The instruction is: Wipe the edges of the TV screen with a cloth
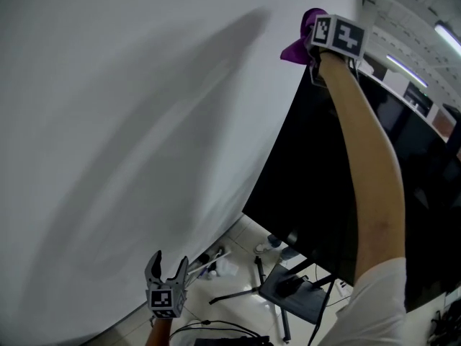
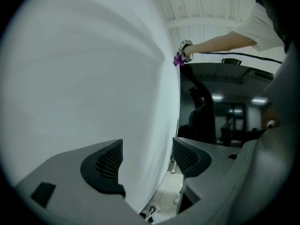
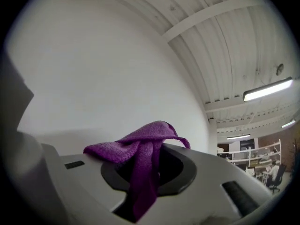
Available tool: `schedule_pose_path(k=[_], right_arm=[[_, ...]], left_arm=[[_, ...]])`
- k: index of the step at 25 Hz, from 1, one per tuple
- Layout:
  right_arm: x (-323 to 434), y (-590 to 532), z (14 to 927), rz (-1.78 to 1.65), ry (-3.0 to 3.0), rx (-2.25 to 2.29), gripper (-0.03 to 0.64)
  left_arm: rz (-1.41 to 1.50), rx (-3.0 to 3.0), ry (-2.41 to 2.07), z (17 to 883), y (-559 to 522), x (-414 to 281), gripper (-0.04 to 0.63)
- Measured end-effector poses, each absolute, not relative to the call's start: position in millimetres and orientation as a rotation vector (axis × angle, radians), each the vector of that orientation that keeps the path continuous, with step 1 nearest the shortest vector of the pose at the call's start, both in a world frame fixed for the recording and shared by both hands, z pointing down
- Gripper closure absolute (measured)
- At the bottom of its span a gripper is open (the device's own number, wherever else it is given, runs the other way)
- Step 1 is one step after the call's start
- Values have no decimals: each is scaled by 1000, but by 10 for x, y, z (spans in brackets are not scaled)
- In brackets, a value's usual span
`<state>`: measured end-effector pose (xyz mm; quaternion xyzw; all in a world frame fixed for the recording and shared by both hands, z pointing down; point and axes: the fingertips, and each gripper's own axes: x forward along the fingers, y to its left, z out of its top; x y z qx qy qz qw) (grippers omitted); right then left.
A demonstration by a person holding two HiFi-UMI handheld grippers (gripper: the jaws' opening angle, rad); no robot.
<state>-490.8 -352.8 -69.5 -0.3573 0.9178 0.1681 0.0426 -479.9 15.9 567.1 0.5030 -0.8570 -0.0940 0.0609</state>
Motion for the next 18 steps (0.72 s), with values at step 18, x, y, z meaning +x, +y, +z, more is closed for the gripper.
schedule_pose_path(k=[18], right_arm=[[-4401, -3650, -489, 1042, 3003, -1219, 531]], left_arm=[[-217, 1702, -2487, 5630, -124, -4561, 273]])
